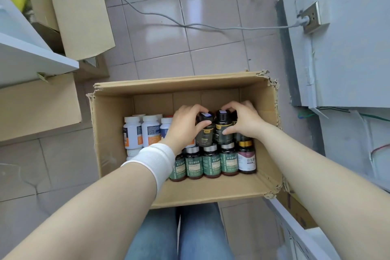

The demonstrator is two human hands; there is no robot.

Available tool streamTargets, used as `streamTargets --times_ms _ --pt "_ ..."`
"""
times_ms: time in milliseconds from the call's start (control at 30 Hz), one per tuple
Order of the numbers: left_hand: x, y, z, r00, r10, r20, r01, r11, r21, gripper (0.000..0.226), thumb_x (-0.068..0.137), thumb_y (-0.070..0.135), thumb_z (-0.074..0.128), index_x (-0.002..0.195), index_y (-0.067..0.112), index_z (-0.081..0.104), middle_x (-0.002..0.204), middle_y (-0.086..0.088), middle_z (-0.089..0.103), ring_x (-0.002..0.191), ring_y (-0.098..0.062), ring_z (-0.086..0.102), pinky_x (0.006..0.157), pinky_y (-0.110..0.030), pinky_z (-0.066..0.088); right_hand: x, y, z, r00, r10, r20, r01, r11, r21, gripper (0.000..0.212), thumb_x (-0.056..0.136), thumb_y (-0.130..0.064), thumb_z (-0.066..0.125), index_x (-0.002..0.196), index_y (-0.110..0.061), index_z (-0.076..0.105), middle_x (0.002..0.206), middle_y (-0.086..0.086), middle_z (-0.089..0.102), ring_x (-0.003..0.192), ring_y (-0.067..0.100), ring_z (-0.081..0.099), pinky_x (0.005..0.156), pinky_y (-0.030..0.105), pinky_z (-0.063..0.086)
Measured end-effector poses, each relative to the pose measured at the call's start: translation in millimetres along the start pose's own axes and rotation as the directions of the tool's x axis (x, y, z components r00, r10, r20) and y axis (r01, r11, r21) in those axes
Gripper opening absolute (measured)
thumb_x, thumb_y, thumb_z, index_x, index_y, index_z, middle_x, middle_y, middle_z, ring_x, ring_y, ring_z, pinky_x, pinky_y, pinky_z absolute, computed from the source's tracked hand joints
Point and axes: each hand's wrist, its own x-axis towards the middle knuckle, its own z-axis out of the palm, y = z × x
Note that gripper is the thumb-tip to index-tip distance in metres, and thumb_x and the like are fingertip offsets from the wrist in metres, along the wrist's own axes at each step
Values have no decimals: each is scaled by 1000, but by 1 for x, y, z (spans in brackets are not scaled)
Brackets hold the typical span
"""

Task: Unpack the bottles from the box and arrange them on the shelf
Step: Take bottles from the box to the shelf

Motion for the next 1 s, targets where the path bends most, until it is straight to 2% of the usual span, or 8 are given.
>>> streamTargets --times_ms 100,200,333,467,600,733,833,1000 --pt "-19 6 -13 1000 -3 -17 0 988 -152 32 90 31 58 120 18 55 118 0 59 113 -15 48 91 -23 35 -21 -4 -2 999 4 -49 1 993 116 68 59 -22 85 117 -34 52 122 5 44 119 21 42 111 37 30" --pt "-47 12 -33 997 -79 -12 67 903 -424 24 91 27 58 115 26 53 124 5 53 114 -8 50 100 -26 40 -56 -18 -9 993 -17 -114 40 977 209 67 63 -19 83 120 -33 51 124 1 41 112 11 42 106 23 26" --pt "-90 21 -63 986 -152 -75 77 799 -596 21 91 25 58 110 32 51 118 5 56 105 -11 56 82 -24 52 -120 -36 -11 986 41 -161 40 881 472 60 69 -11 80 115 -34 48 121 -2 51 113 12 48 99 34 41" --pt "-133 40 -96 982 -180 -54 84 676 -732 29 91 26 58 120 23 54 103 6 59 89 -4 60 75 -25 54 -196 -61 5 978 148 -148 51 517 855 55 76 9 67 118 -20 46 108 2 54 95 16 58 75 32 56" --pt "-182 64 -119 997 -74 10 53 599 -799 17 94 24 53 111 21 56 96 6 63 88 -7 61 83 -29 52 -276 -80 38 964 144 -224 200 163 966 37 76 6 63 108 -12 55 102 9 60 88 20 60 62 26 58" --pt "-244 93 -131 995 61 77 24 612 -791 18 97 31 47 112 22 51 98 4 60 90 -11 59 79 -22 48 -353 -97 84 947 140 -290 312 -183 932 84 34 -22 90 111 -8 58 94 10 71 82 21 69 69 31 59" --pt "-295 121 -136 978 159 131 6 613 -790 20 98 32 43 115 21 48 96 1 57 72 -12 54 55 -16 46 -411 -105 108 920 144 -365 392 -288 874 73 34 -23 91 100 -8 64 88 9 74 80 19 71 72 34 58" --pt "-373 173 -132 927 338 161 -98 635 -766 15 99 27 42 111 19 46 89 -3 58 75 -13 60 59 -29 55 -503 -95 133 865 202 -459 501 -348 792 58 59 -24 79 110 -3 61 98 13 71 89 25 70 85 48 52"
